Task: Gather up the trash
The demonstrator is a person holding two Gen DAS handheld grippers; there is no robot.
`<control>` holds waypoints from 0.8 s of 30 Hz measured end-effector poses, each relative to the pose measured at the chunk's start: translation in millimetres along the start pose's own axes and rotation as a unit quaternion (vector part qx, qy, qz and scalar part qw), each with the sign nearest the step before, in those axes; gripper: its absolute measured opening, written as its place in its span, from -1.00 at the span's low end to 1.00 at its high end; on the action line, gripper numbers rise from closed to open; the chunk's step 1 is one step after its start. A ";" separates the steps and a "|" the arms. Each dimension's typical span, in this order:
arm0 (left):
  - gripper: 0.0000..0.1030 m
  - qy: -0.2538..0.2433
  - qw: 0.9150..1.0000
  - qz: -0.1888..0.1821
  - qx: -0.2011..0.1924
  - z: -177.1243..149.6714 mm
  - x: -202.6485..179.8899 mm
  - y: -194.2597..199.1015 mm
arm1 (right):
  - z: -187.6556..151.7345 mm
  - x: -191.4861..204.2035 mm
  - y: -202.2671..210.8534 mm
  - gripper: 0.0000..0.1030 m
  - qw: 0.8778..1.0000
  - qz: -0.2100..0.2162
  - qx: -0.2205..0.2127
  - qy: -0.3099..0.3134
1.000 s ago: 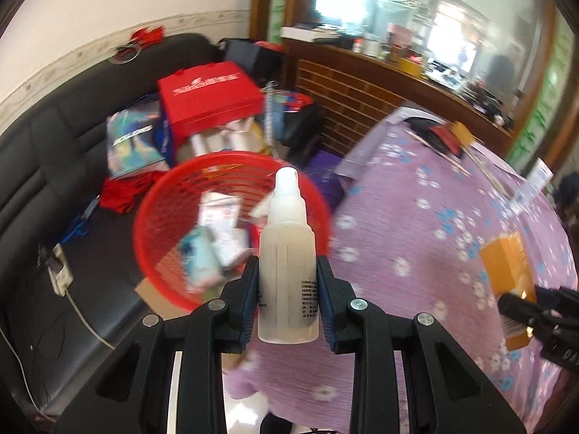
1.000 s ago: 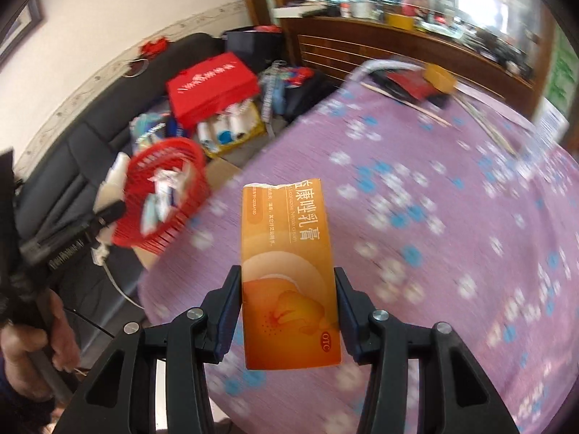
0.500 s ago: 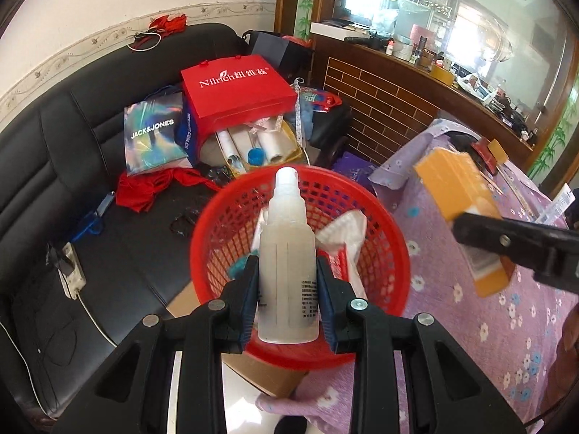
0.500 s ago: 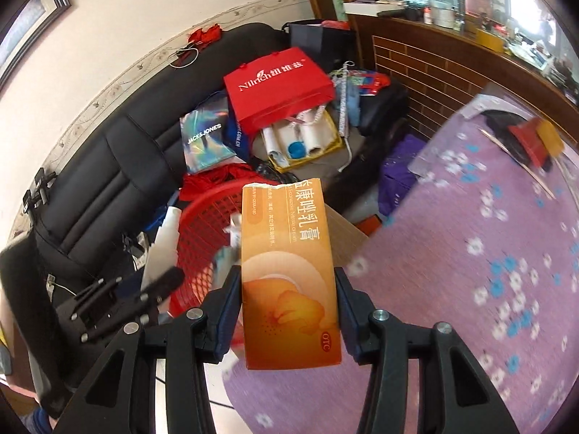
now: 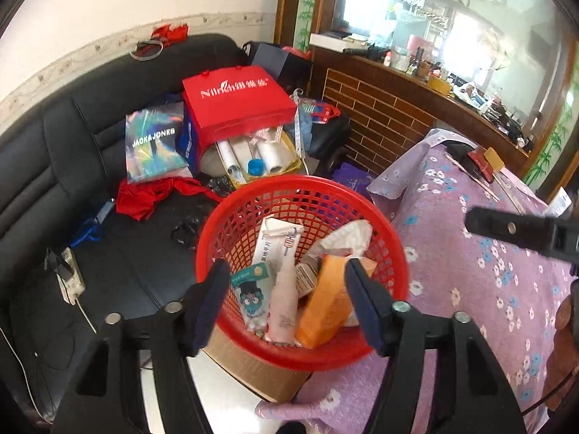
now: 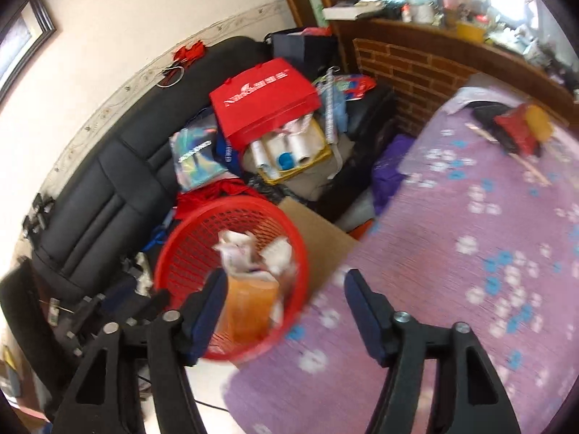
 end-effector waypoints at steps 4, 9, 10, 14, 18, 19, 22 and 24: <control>0.65 -0.022 1.000 -0.001 -0.022 -12.8 -21.9 20.3 | -34.3 -21.5 32.6 0.53 0.997 -0.065 -0.016 0.023; 0.68 -0.062 0.998 -0.022 -0.023 -37.3 -65.6 39.8 | -81.9 -54.4 73.3 0.59 0.993 -0.113 -0.028 0.025; 0.69 -0.070 0.997 -0.023 -0.024 -41.7 -73.3 42.6 | -92.7 -63.2 82.8 0.59 0.992 -0.120 -0.029 0.020; 0.70 -0.101 0.994 -0.035 -0.022 -62.4 -112.1 56.5 | -121.8 -96.7 118.4 0.59 0.988 -0.152 -0.036 -0.002; 0.81 -0.122 0.991 -0.048 -0.030 -73.2 -145.1 73.5 | -145.3 -125.2 150.8 0.62 0.985 -0.164 -0.044 -0.034; 0.82 -0.126 0.990 -0.056 -0.034 -74.7 -155.2 79.6 | -151.8 -132.4 159.6 0.62 0.983 -0.172 -0.045 -0.037; 0.88 -0.138 0.987 -0.058 -0.054 -77.8 -177.4 96.8 | -165.1 -142.1 176.8 0.63 0.982 -0.180 -0.050 -0.043; 0.93 -0.147 0.985 -0.053 -0.066 -80.4 -188.7 107.0 | -173.3 -149.4 191.1 0.63 0.980 -0.187 -0.056 -0.046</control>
Point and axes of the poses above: each gripper's, at about its wrist camera, not at the fingertips, and y roughly against the way its jaws point, x to its left, z to its top, the point moved 7 cm from there along -y, roughly the way its jaws point, and after that the axes turned 1 degree about -z, right-handed, at the moved point
